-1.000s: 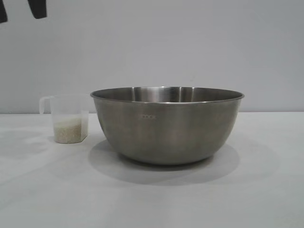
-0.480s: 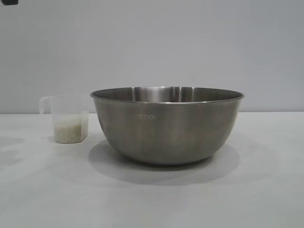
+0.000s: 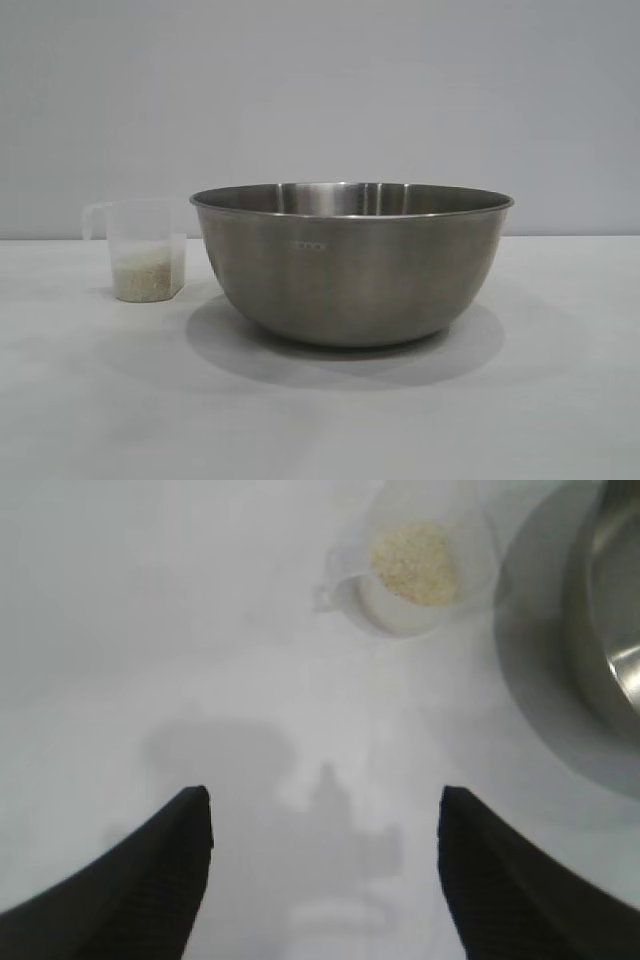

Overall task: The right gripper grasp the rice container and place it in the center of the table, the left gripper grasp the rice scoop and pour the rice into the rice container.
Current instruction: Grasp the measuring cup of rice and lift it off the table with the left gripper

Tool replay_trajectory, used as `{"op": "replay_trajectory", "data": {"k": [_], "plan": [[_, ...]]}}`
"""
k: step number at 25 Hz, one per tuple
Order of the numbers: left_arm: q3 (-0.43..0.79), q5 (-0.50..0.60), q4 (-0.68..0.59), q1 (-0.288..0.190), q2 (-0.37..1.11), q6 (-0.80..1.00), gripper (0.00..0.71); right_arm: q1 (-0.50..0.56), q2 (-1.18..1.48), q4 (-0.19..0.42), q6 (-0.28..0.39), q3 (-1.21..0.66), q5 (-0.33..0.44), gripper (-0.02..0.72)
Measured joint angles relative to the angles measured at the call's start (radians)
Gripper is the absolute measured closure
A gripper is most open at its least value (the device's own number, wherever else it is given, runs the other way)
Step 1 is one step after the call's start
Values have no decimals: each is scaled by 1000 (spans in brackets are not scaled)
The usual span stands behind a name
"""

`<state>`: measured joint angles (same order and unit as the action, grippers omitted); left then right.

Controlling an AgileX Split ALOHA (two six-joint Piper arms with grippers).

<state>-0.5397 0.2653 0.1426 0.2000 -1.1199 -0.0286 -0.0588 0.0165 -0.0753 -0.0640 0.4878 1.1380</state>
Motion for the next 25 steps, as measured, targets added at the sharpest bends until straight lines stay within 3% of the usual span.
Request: {"op": "replay_trajectory", "data": {"k": [9,15,20,25], "plan": [[269,-485,48,0,24,0,245,0,0,0,0,0,0,136],[379,-755,-154,0,24,87,245,0,0,0,0,0,0,136],[413,-852,-238,0,-18,128,245,0,0,0,0,0,0,136],[413,-972,-292,0,-193,139,245,0,0,0,0,0,0,136]]}}
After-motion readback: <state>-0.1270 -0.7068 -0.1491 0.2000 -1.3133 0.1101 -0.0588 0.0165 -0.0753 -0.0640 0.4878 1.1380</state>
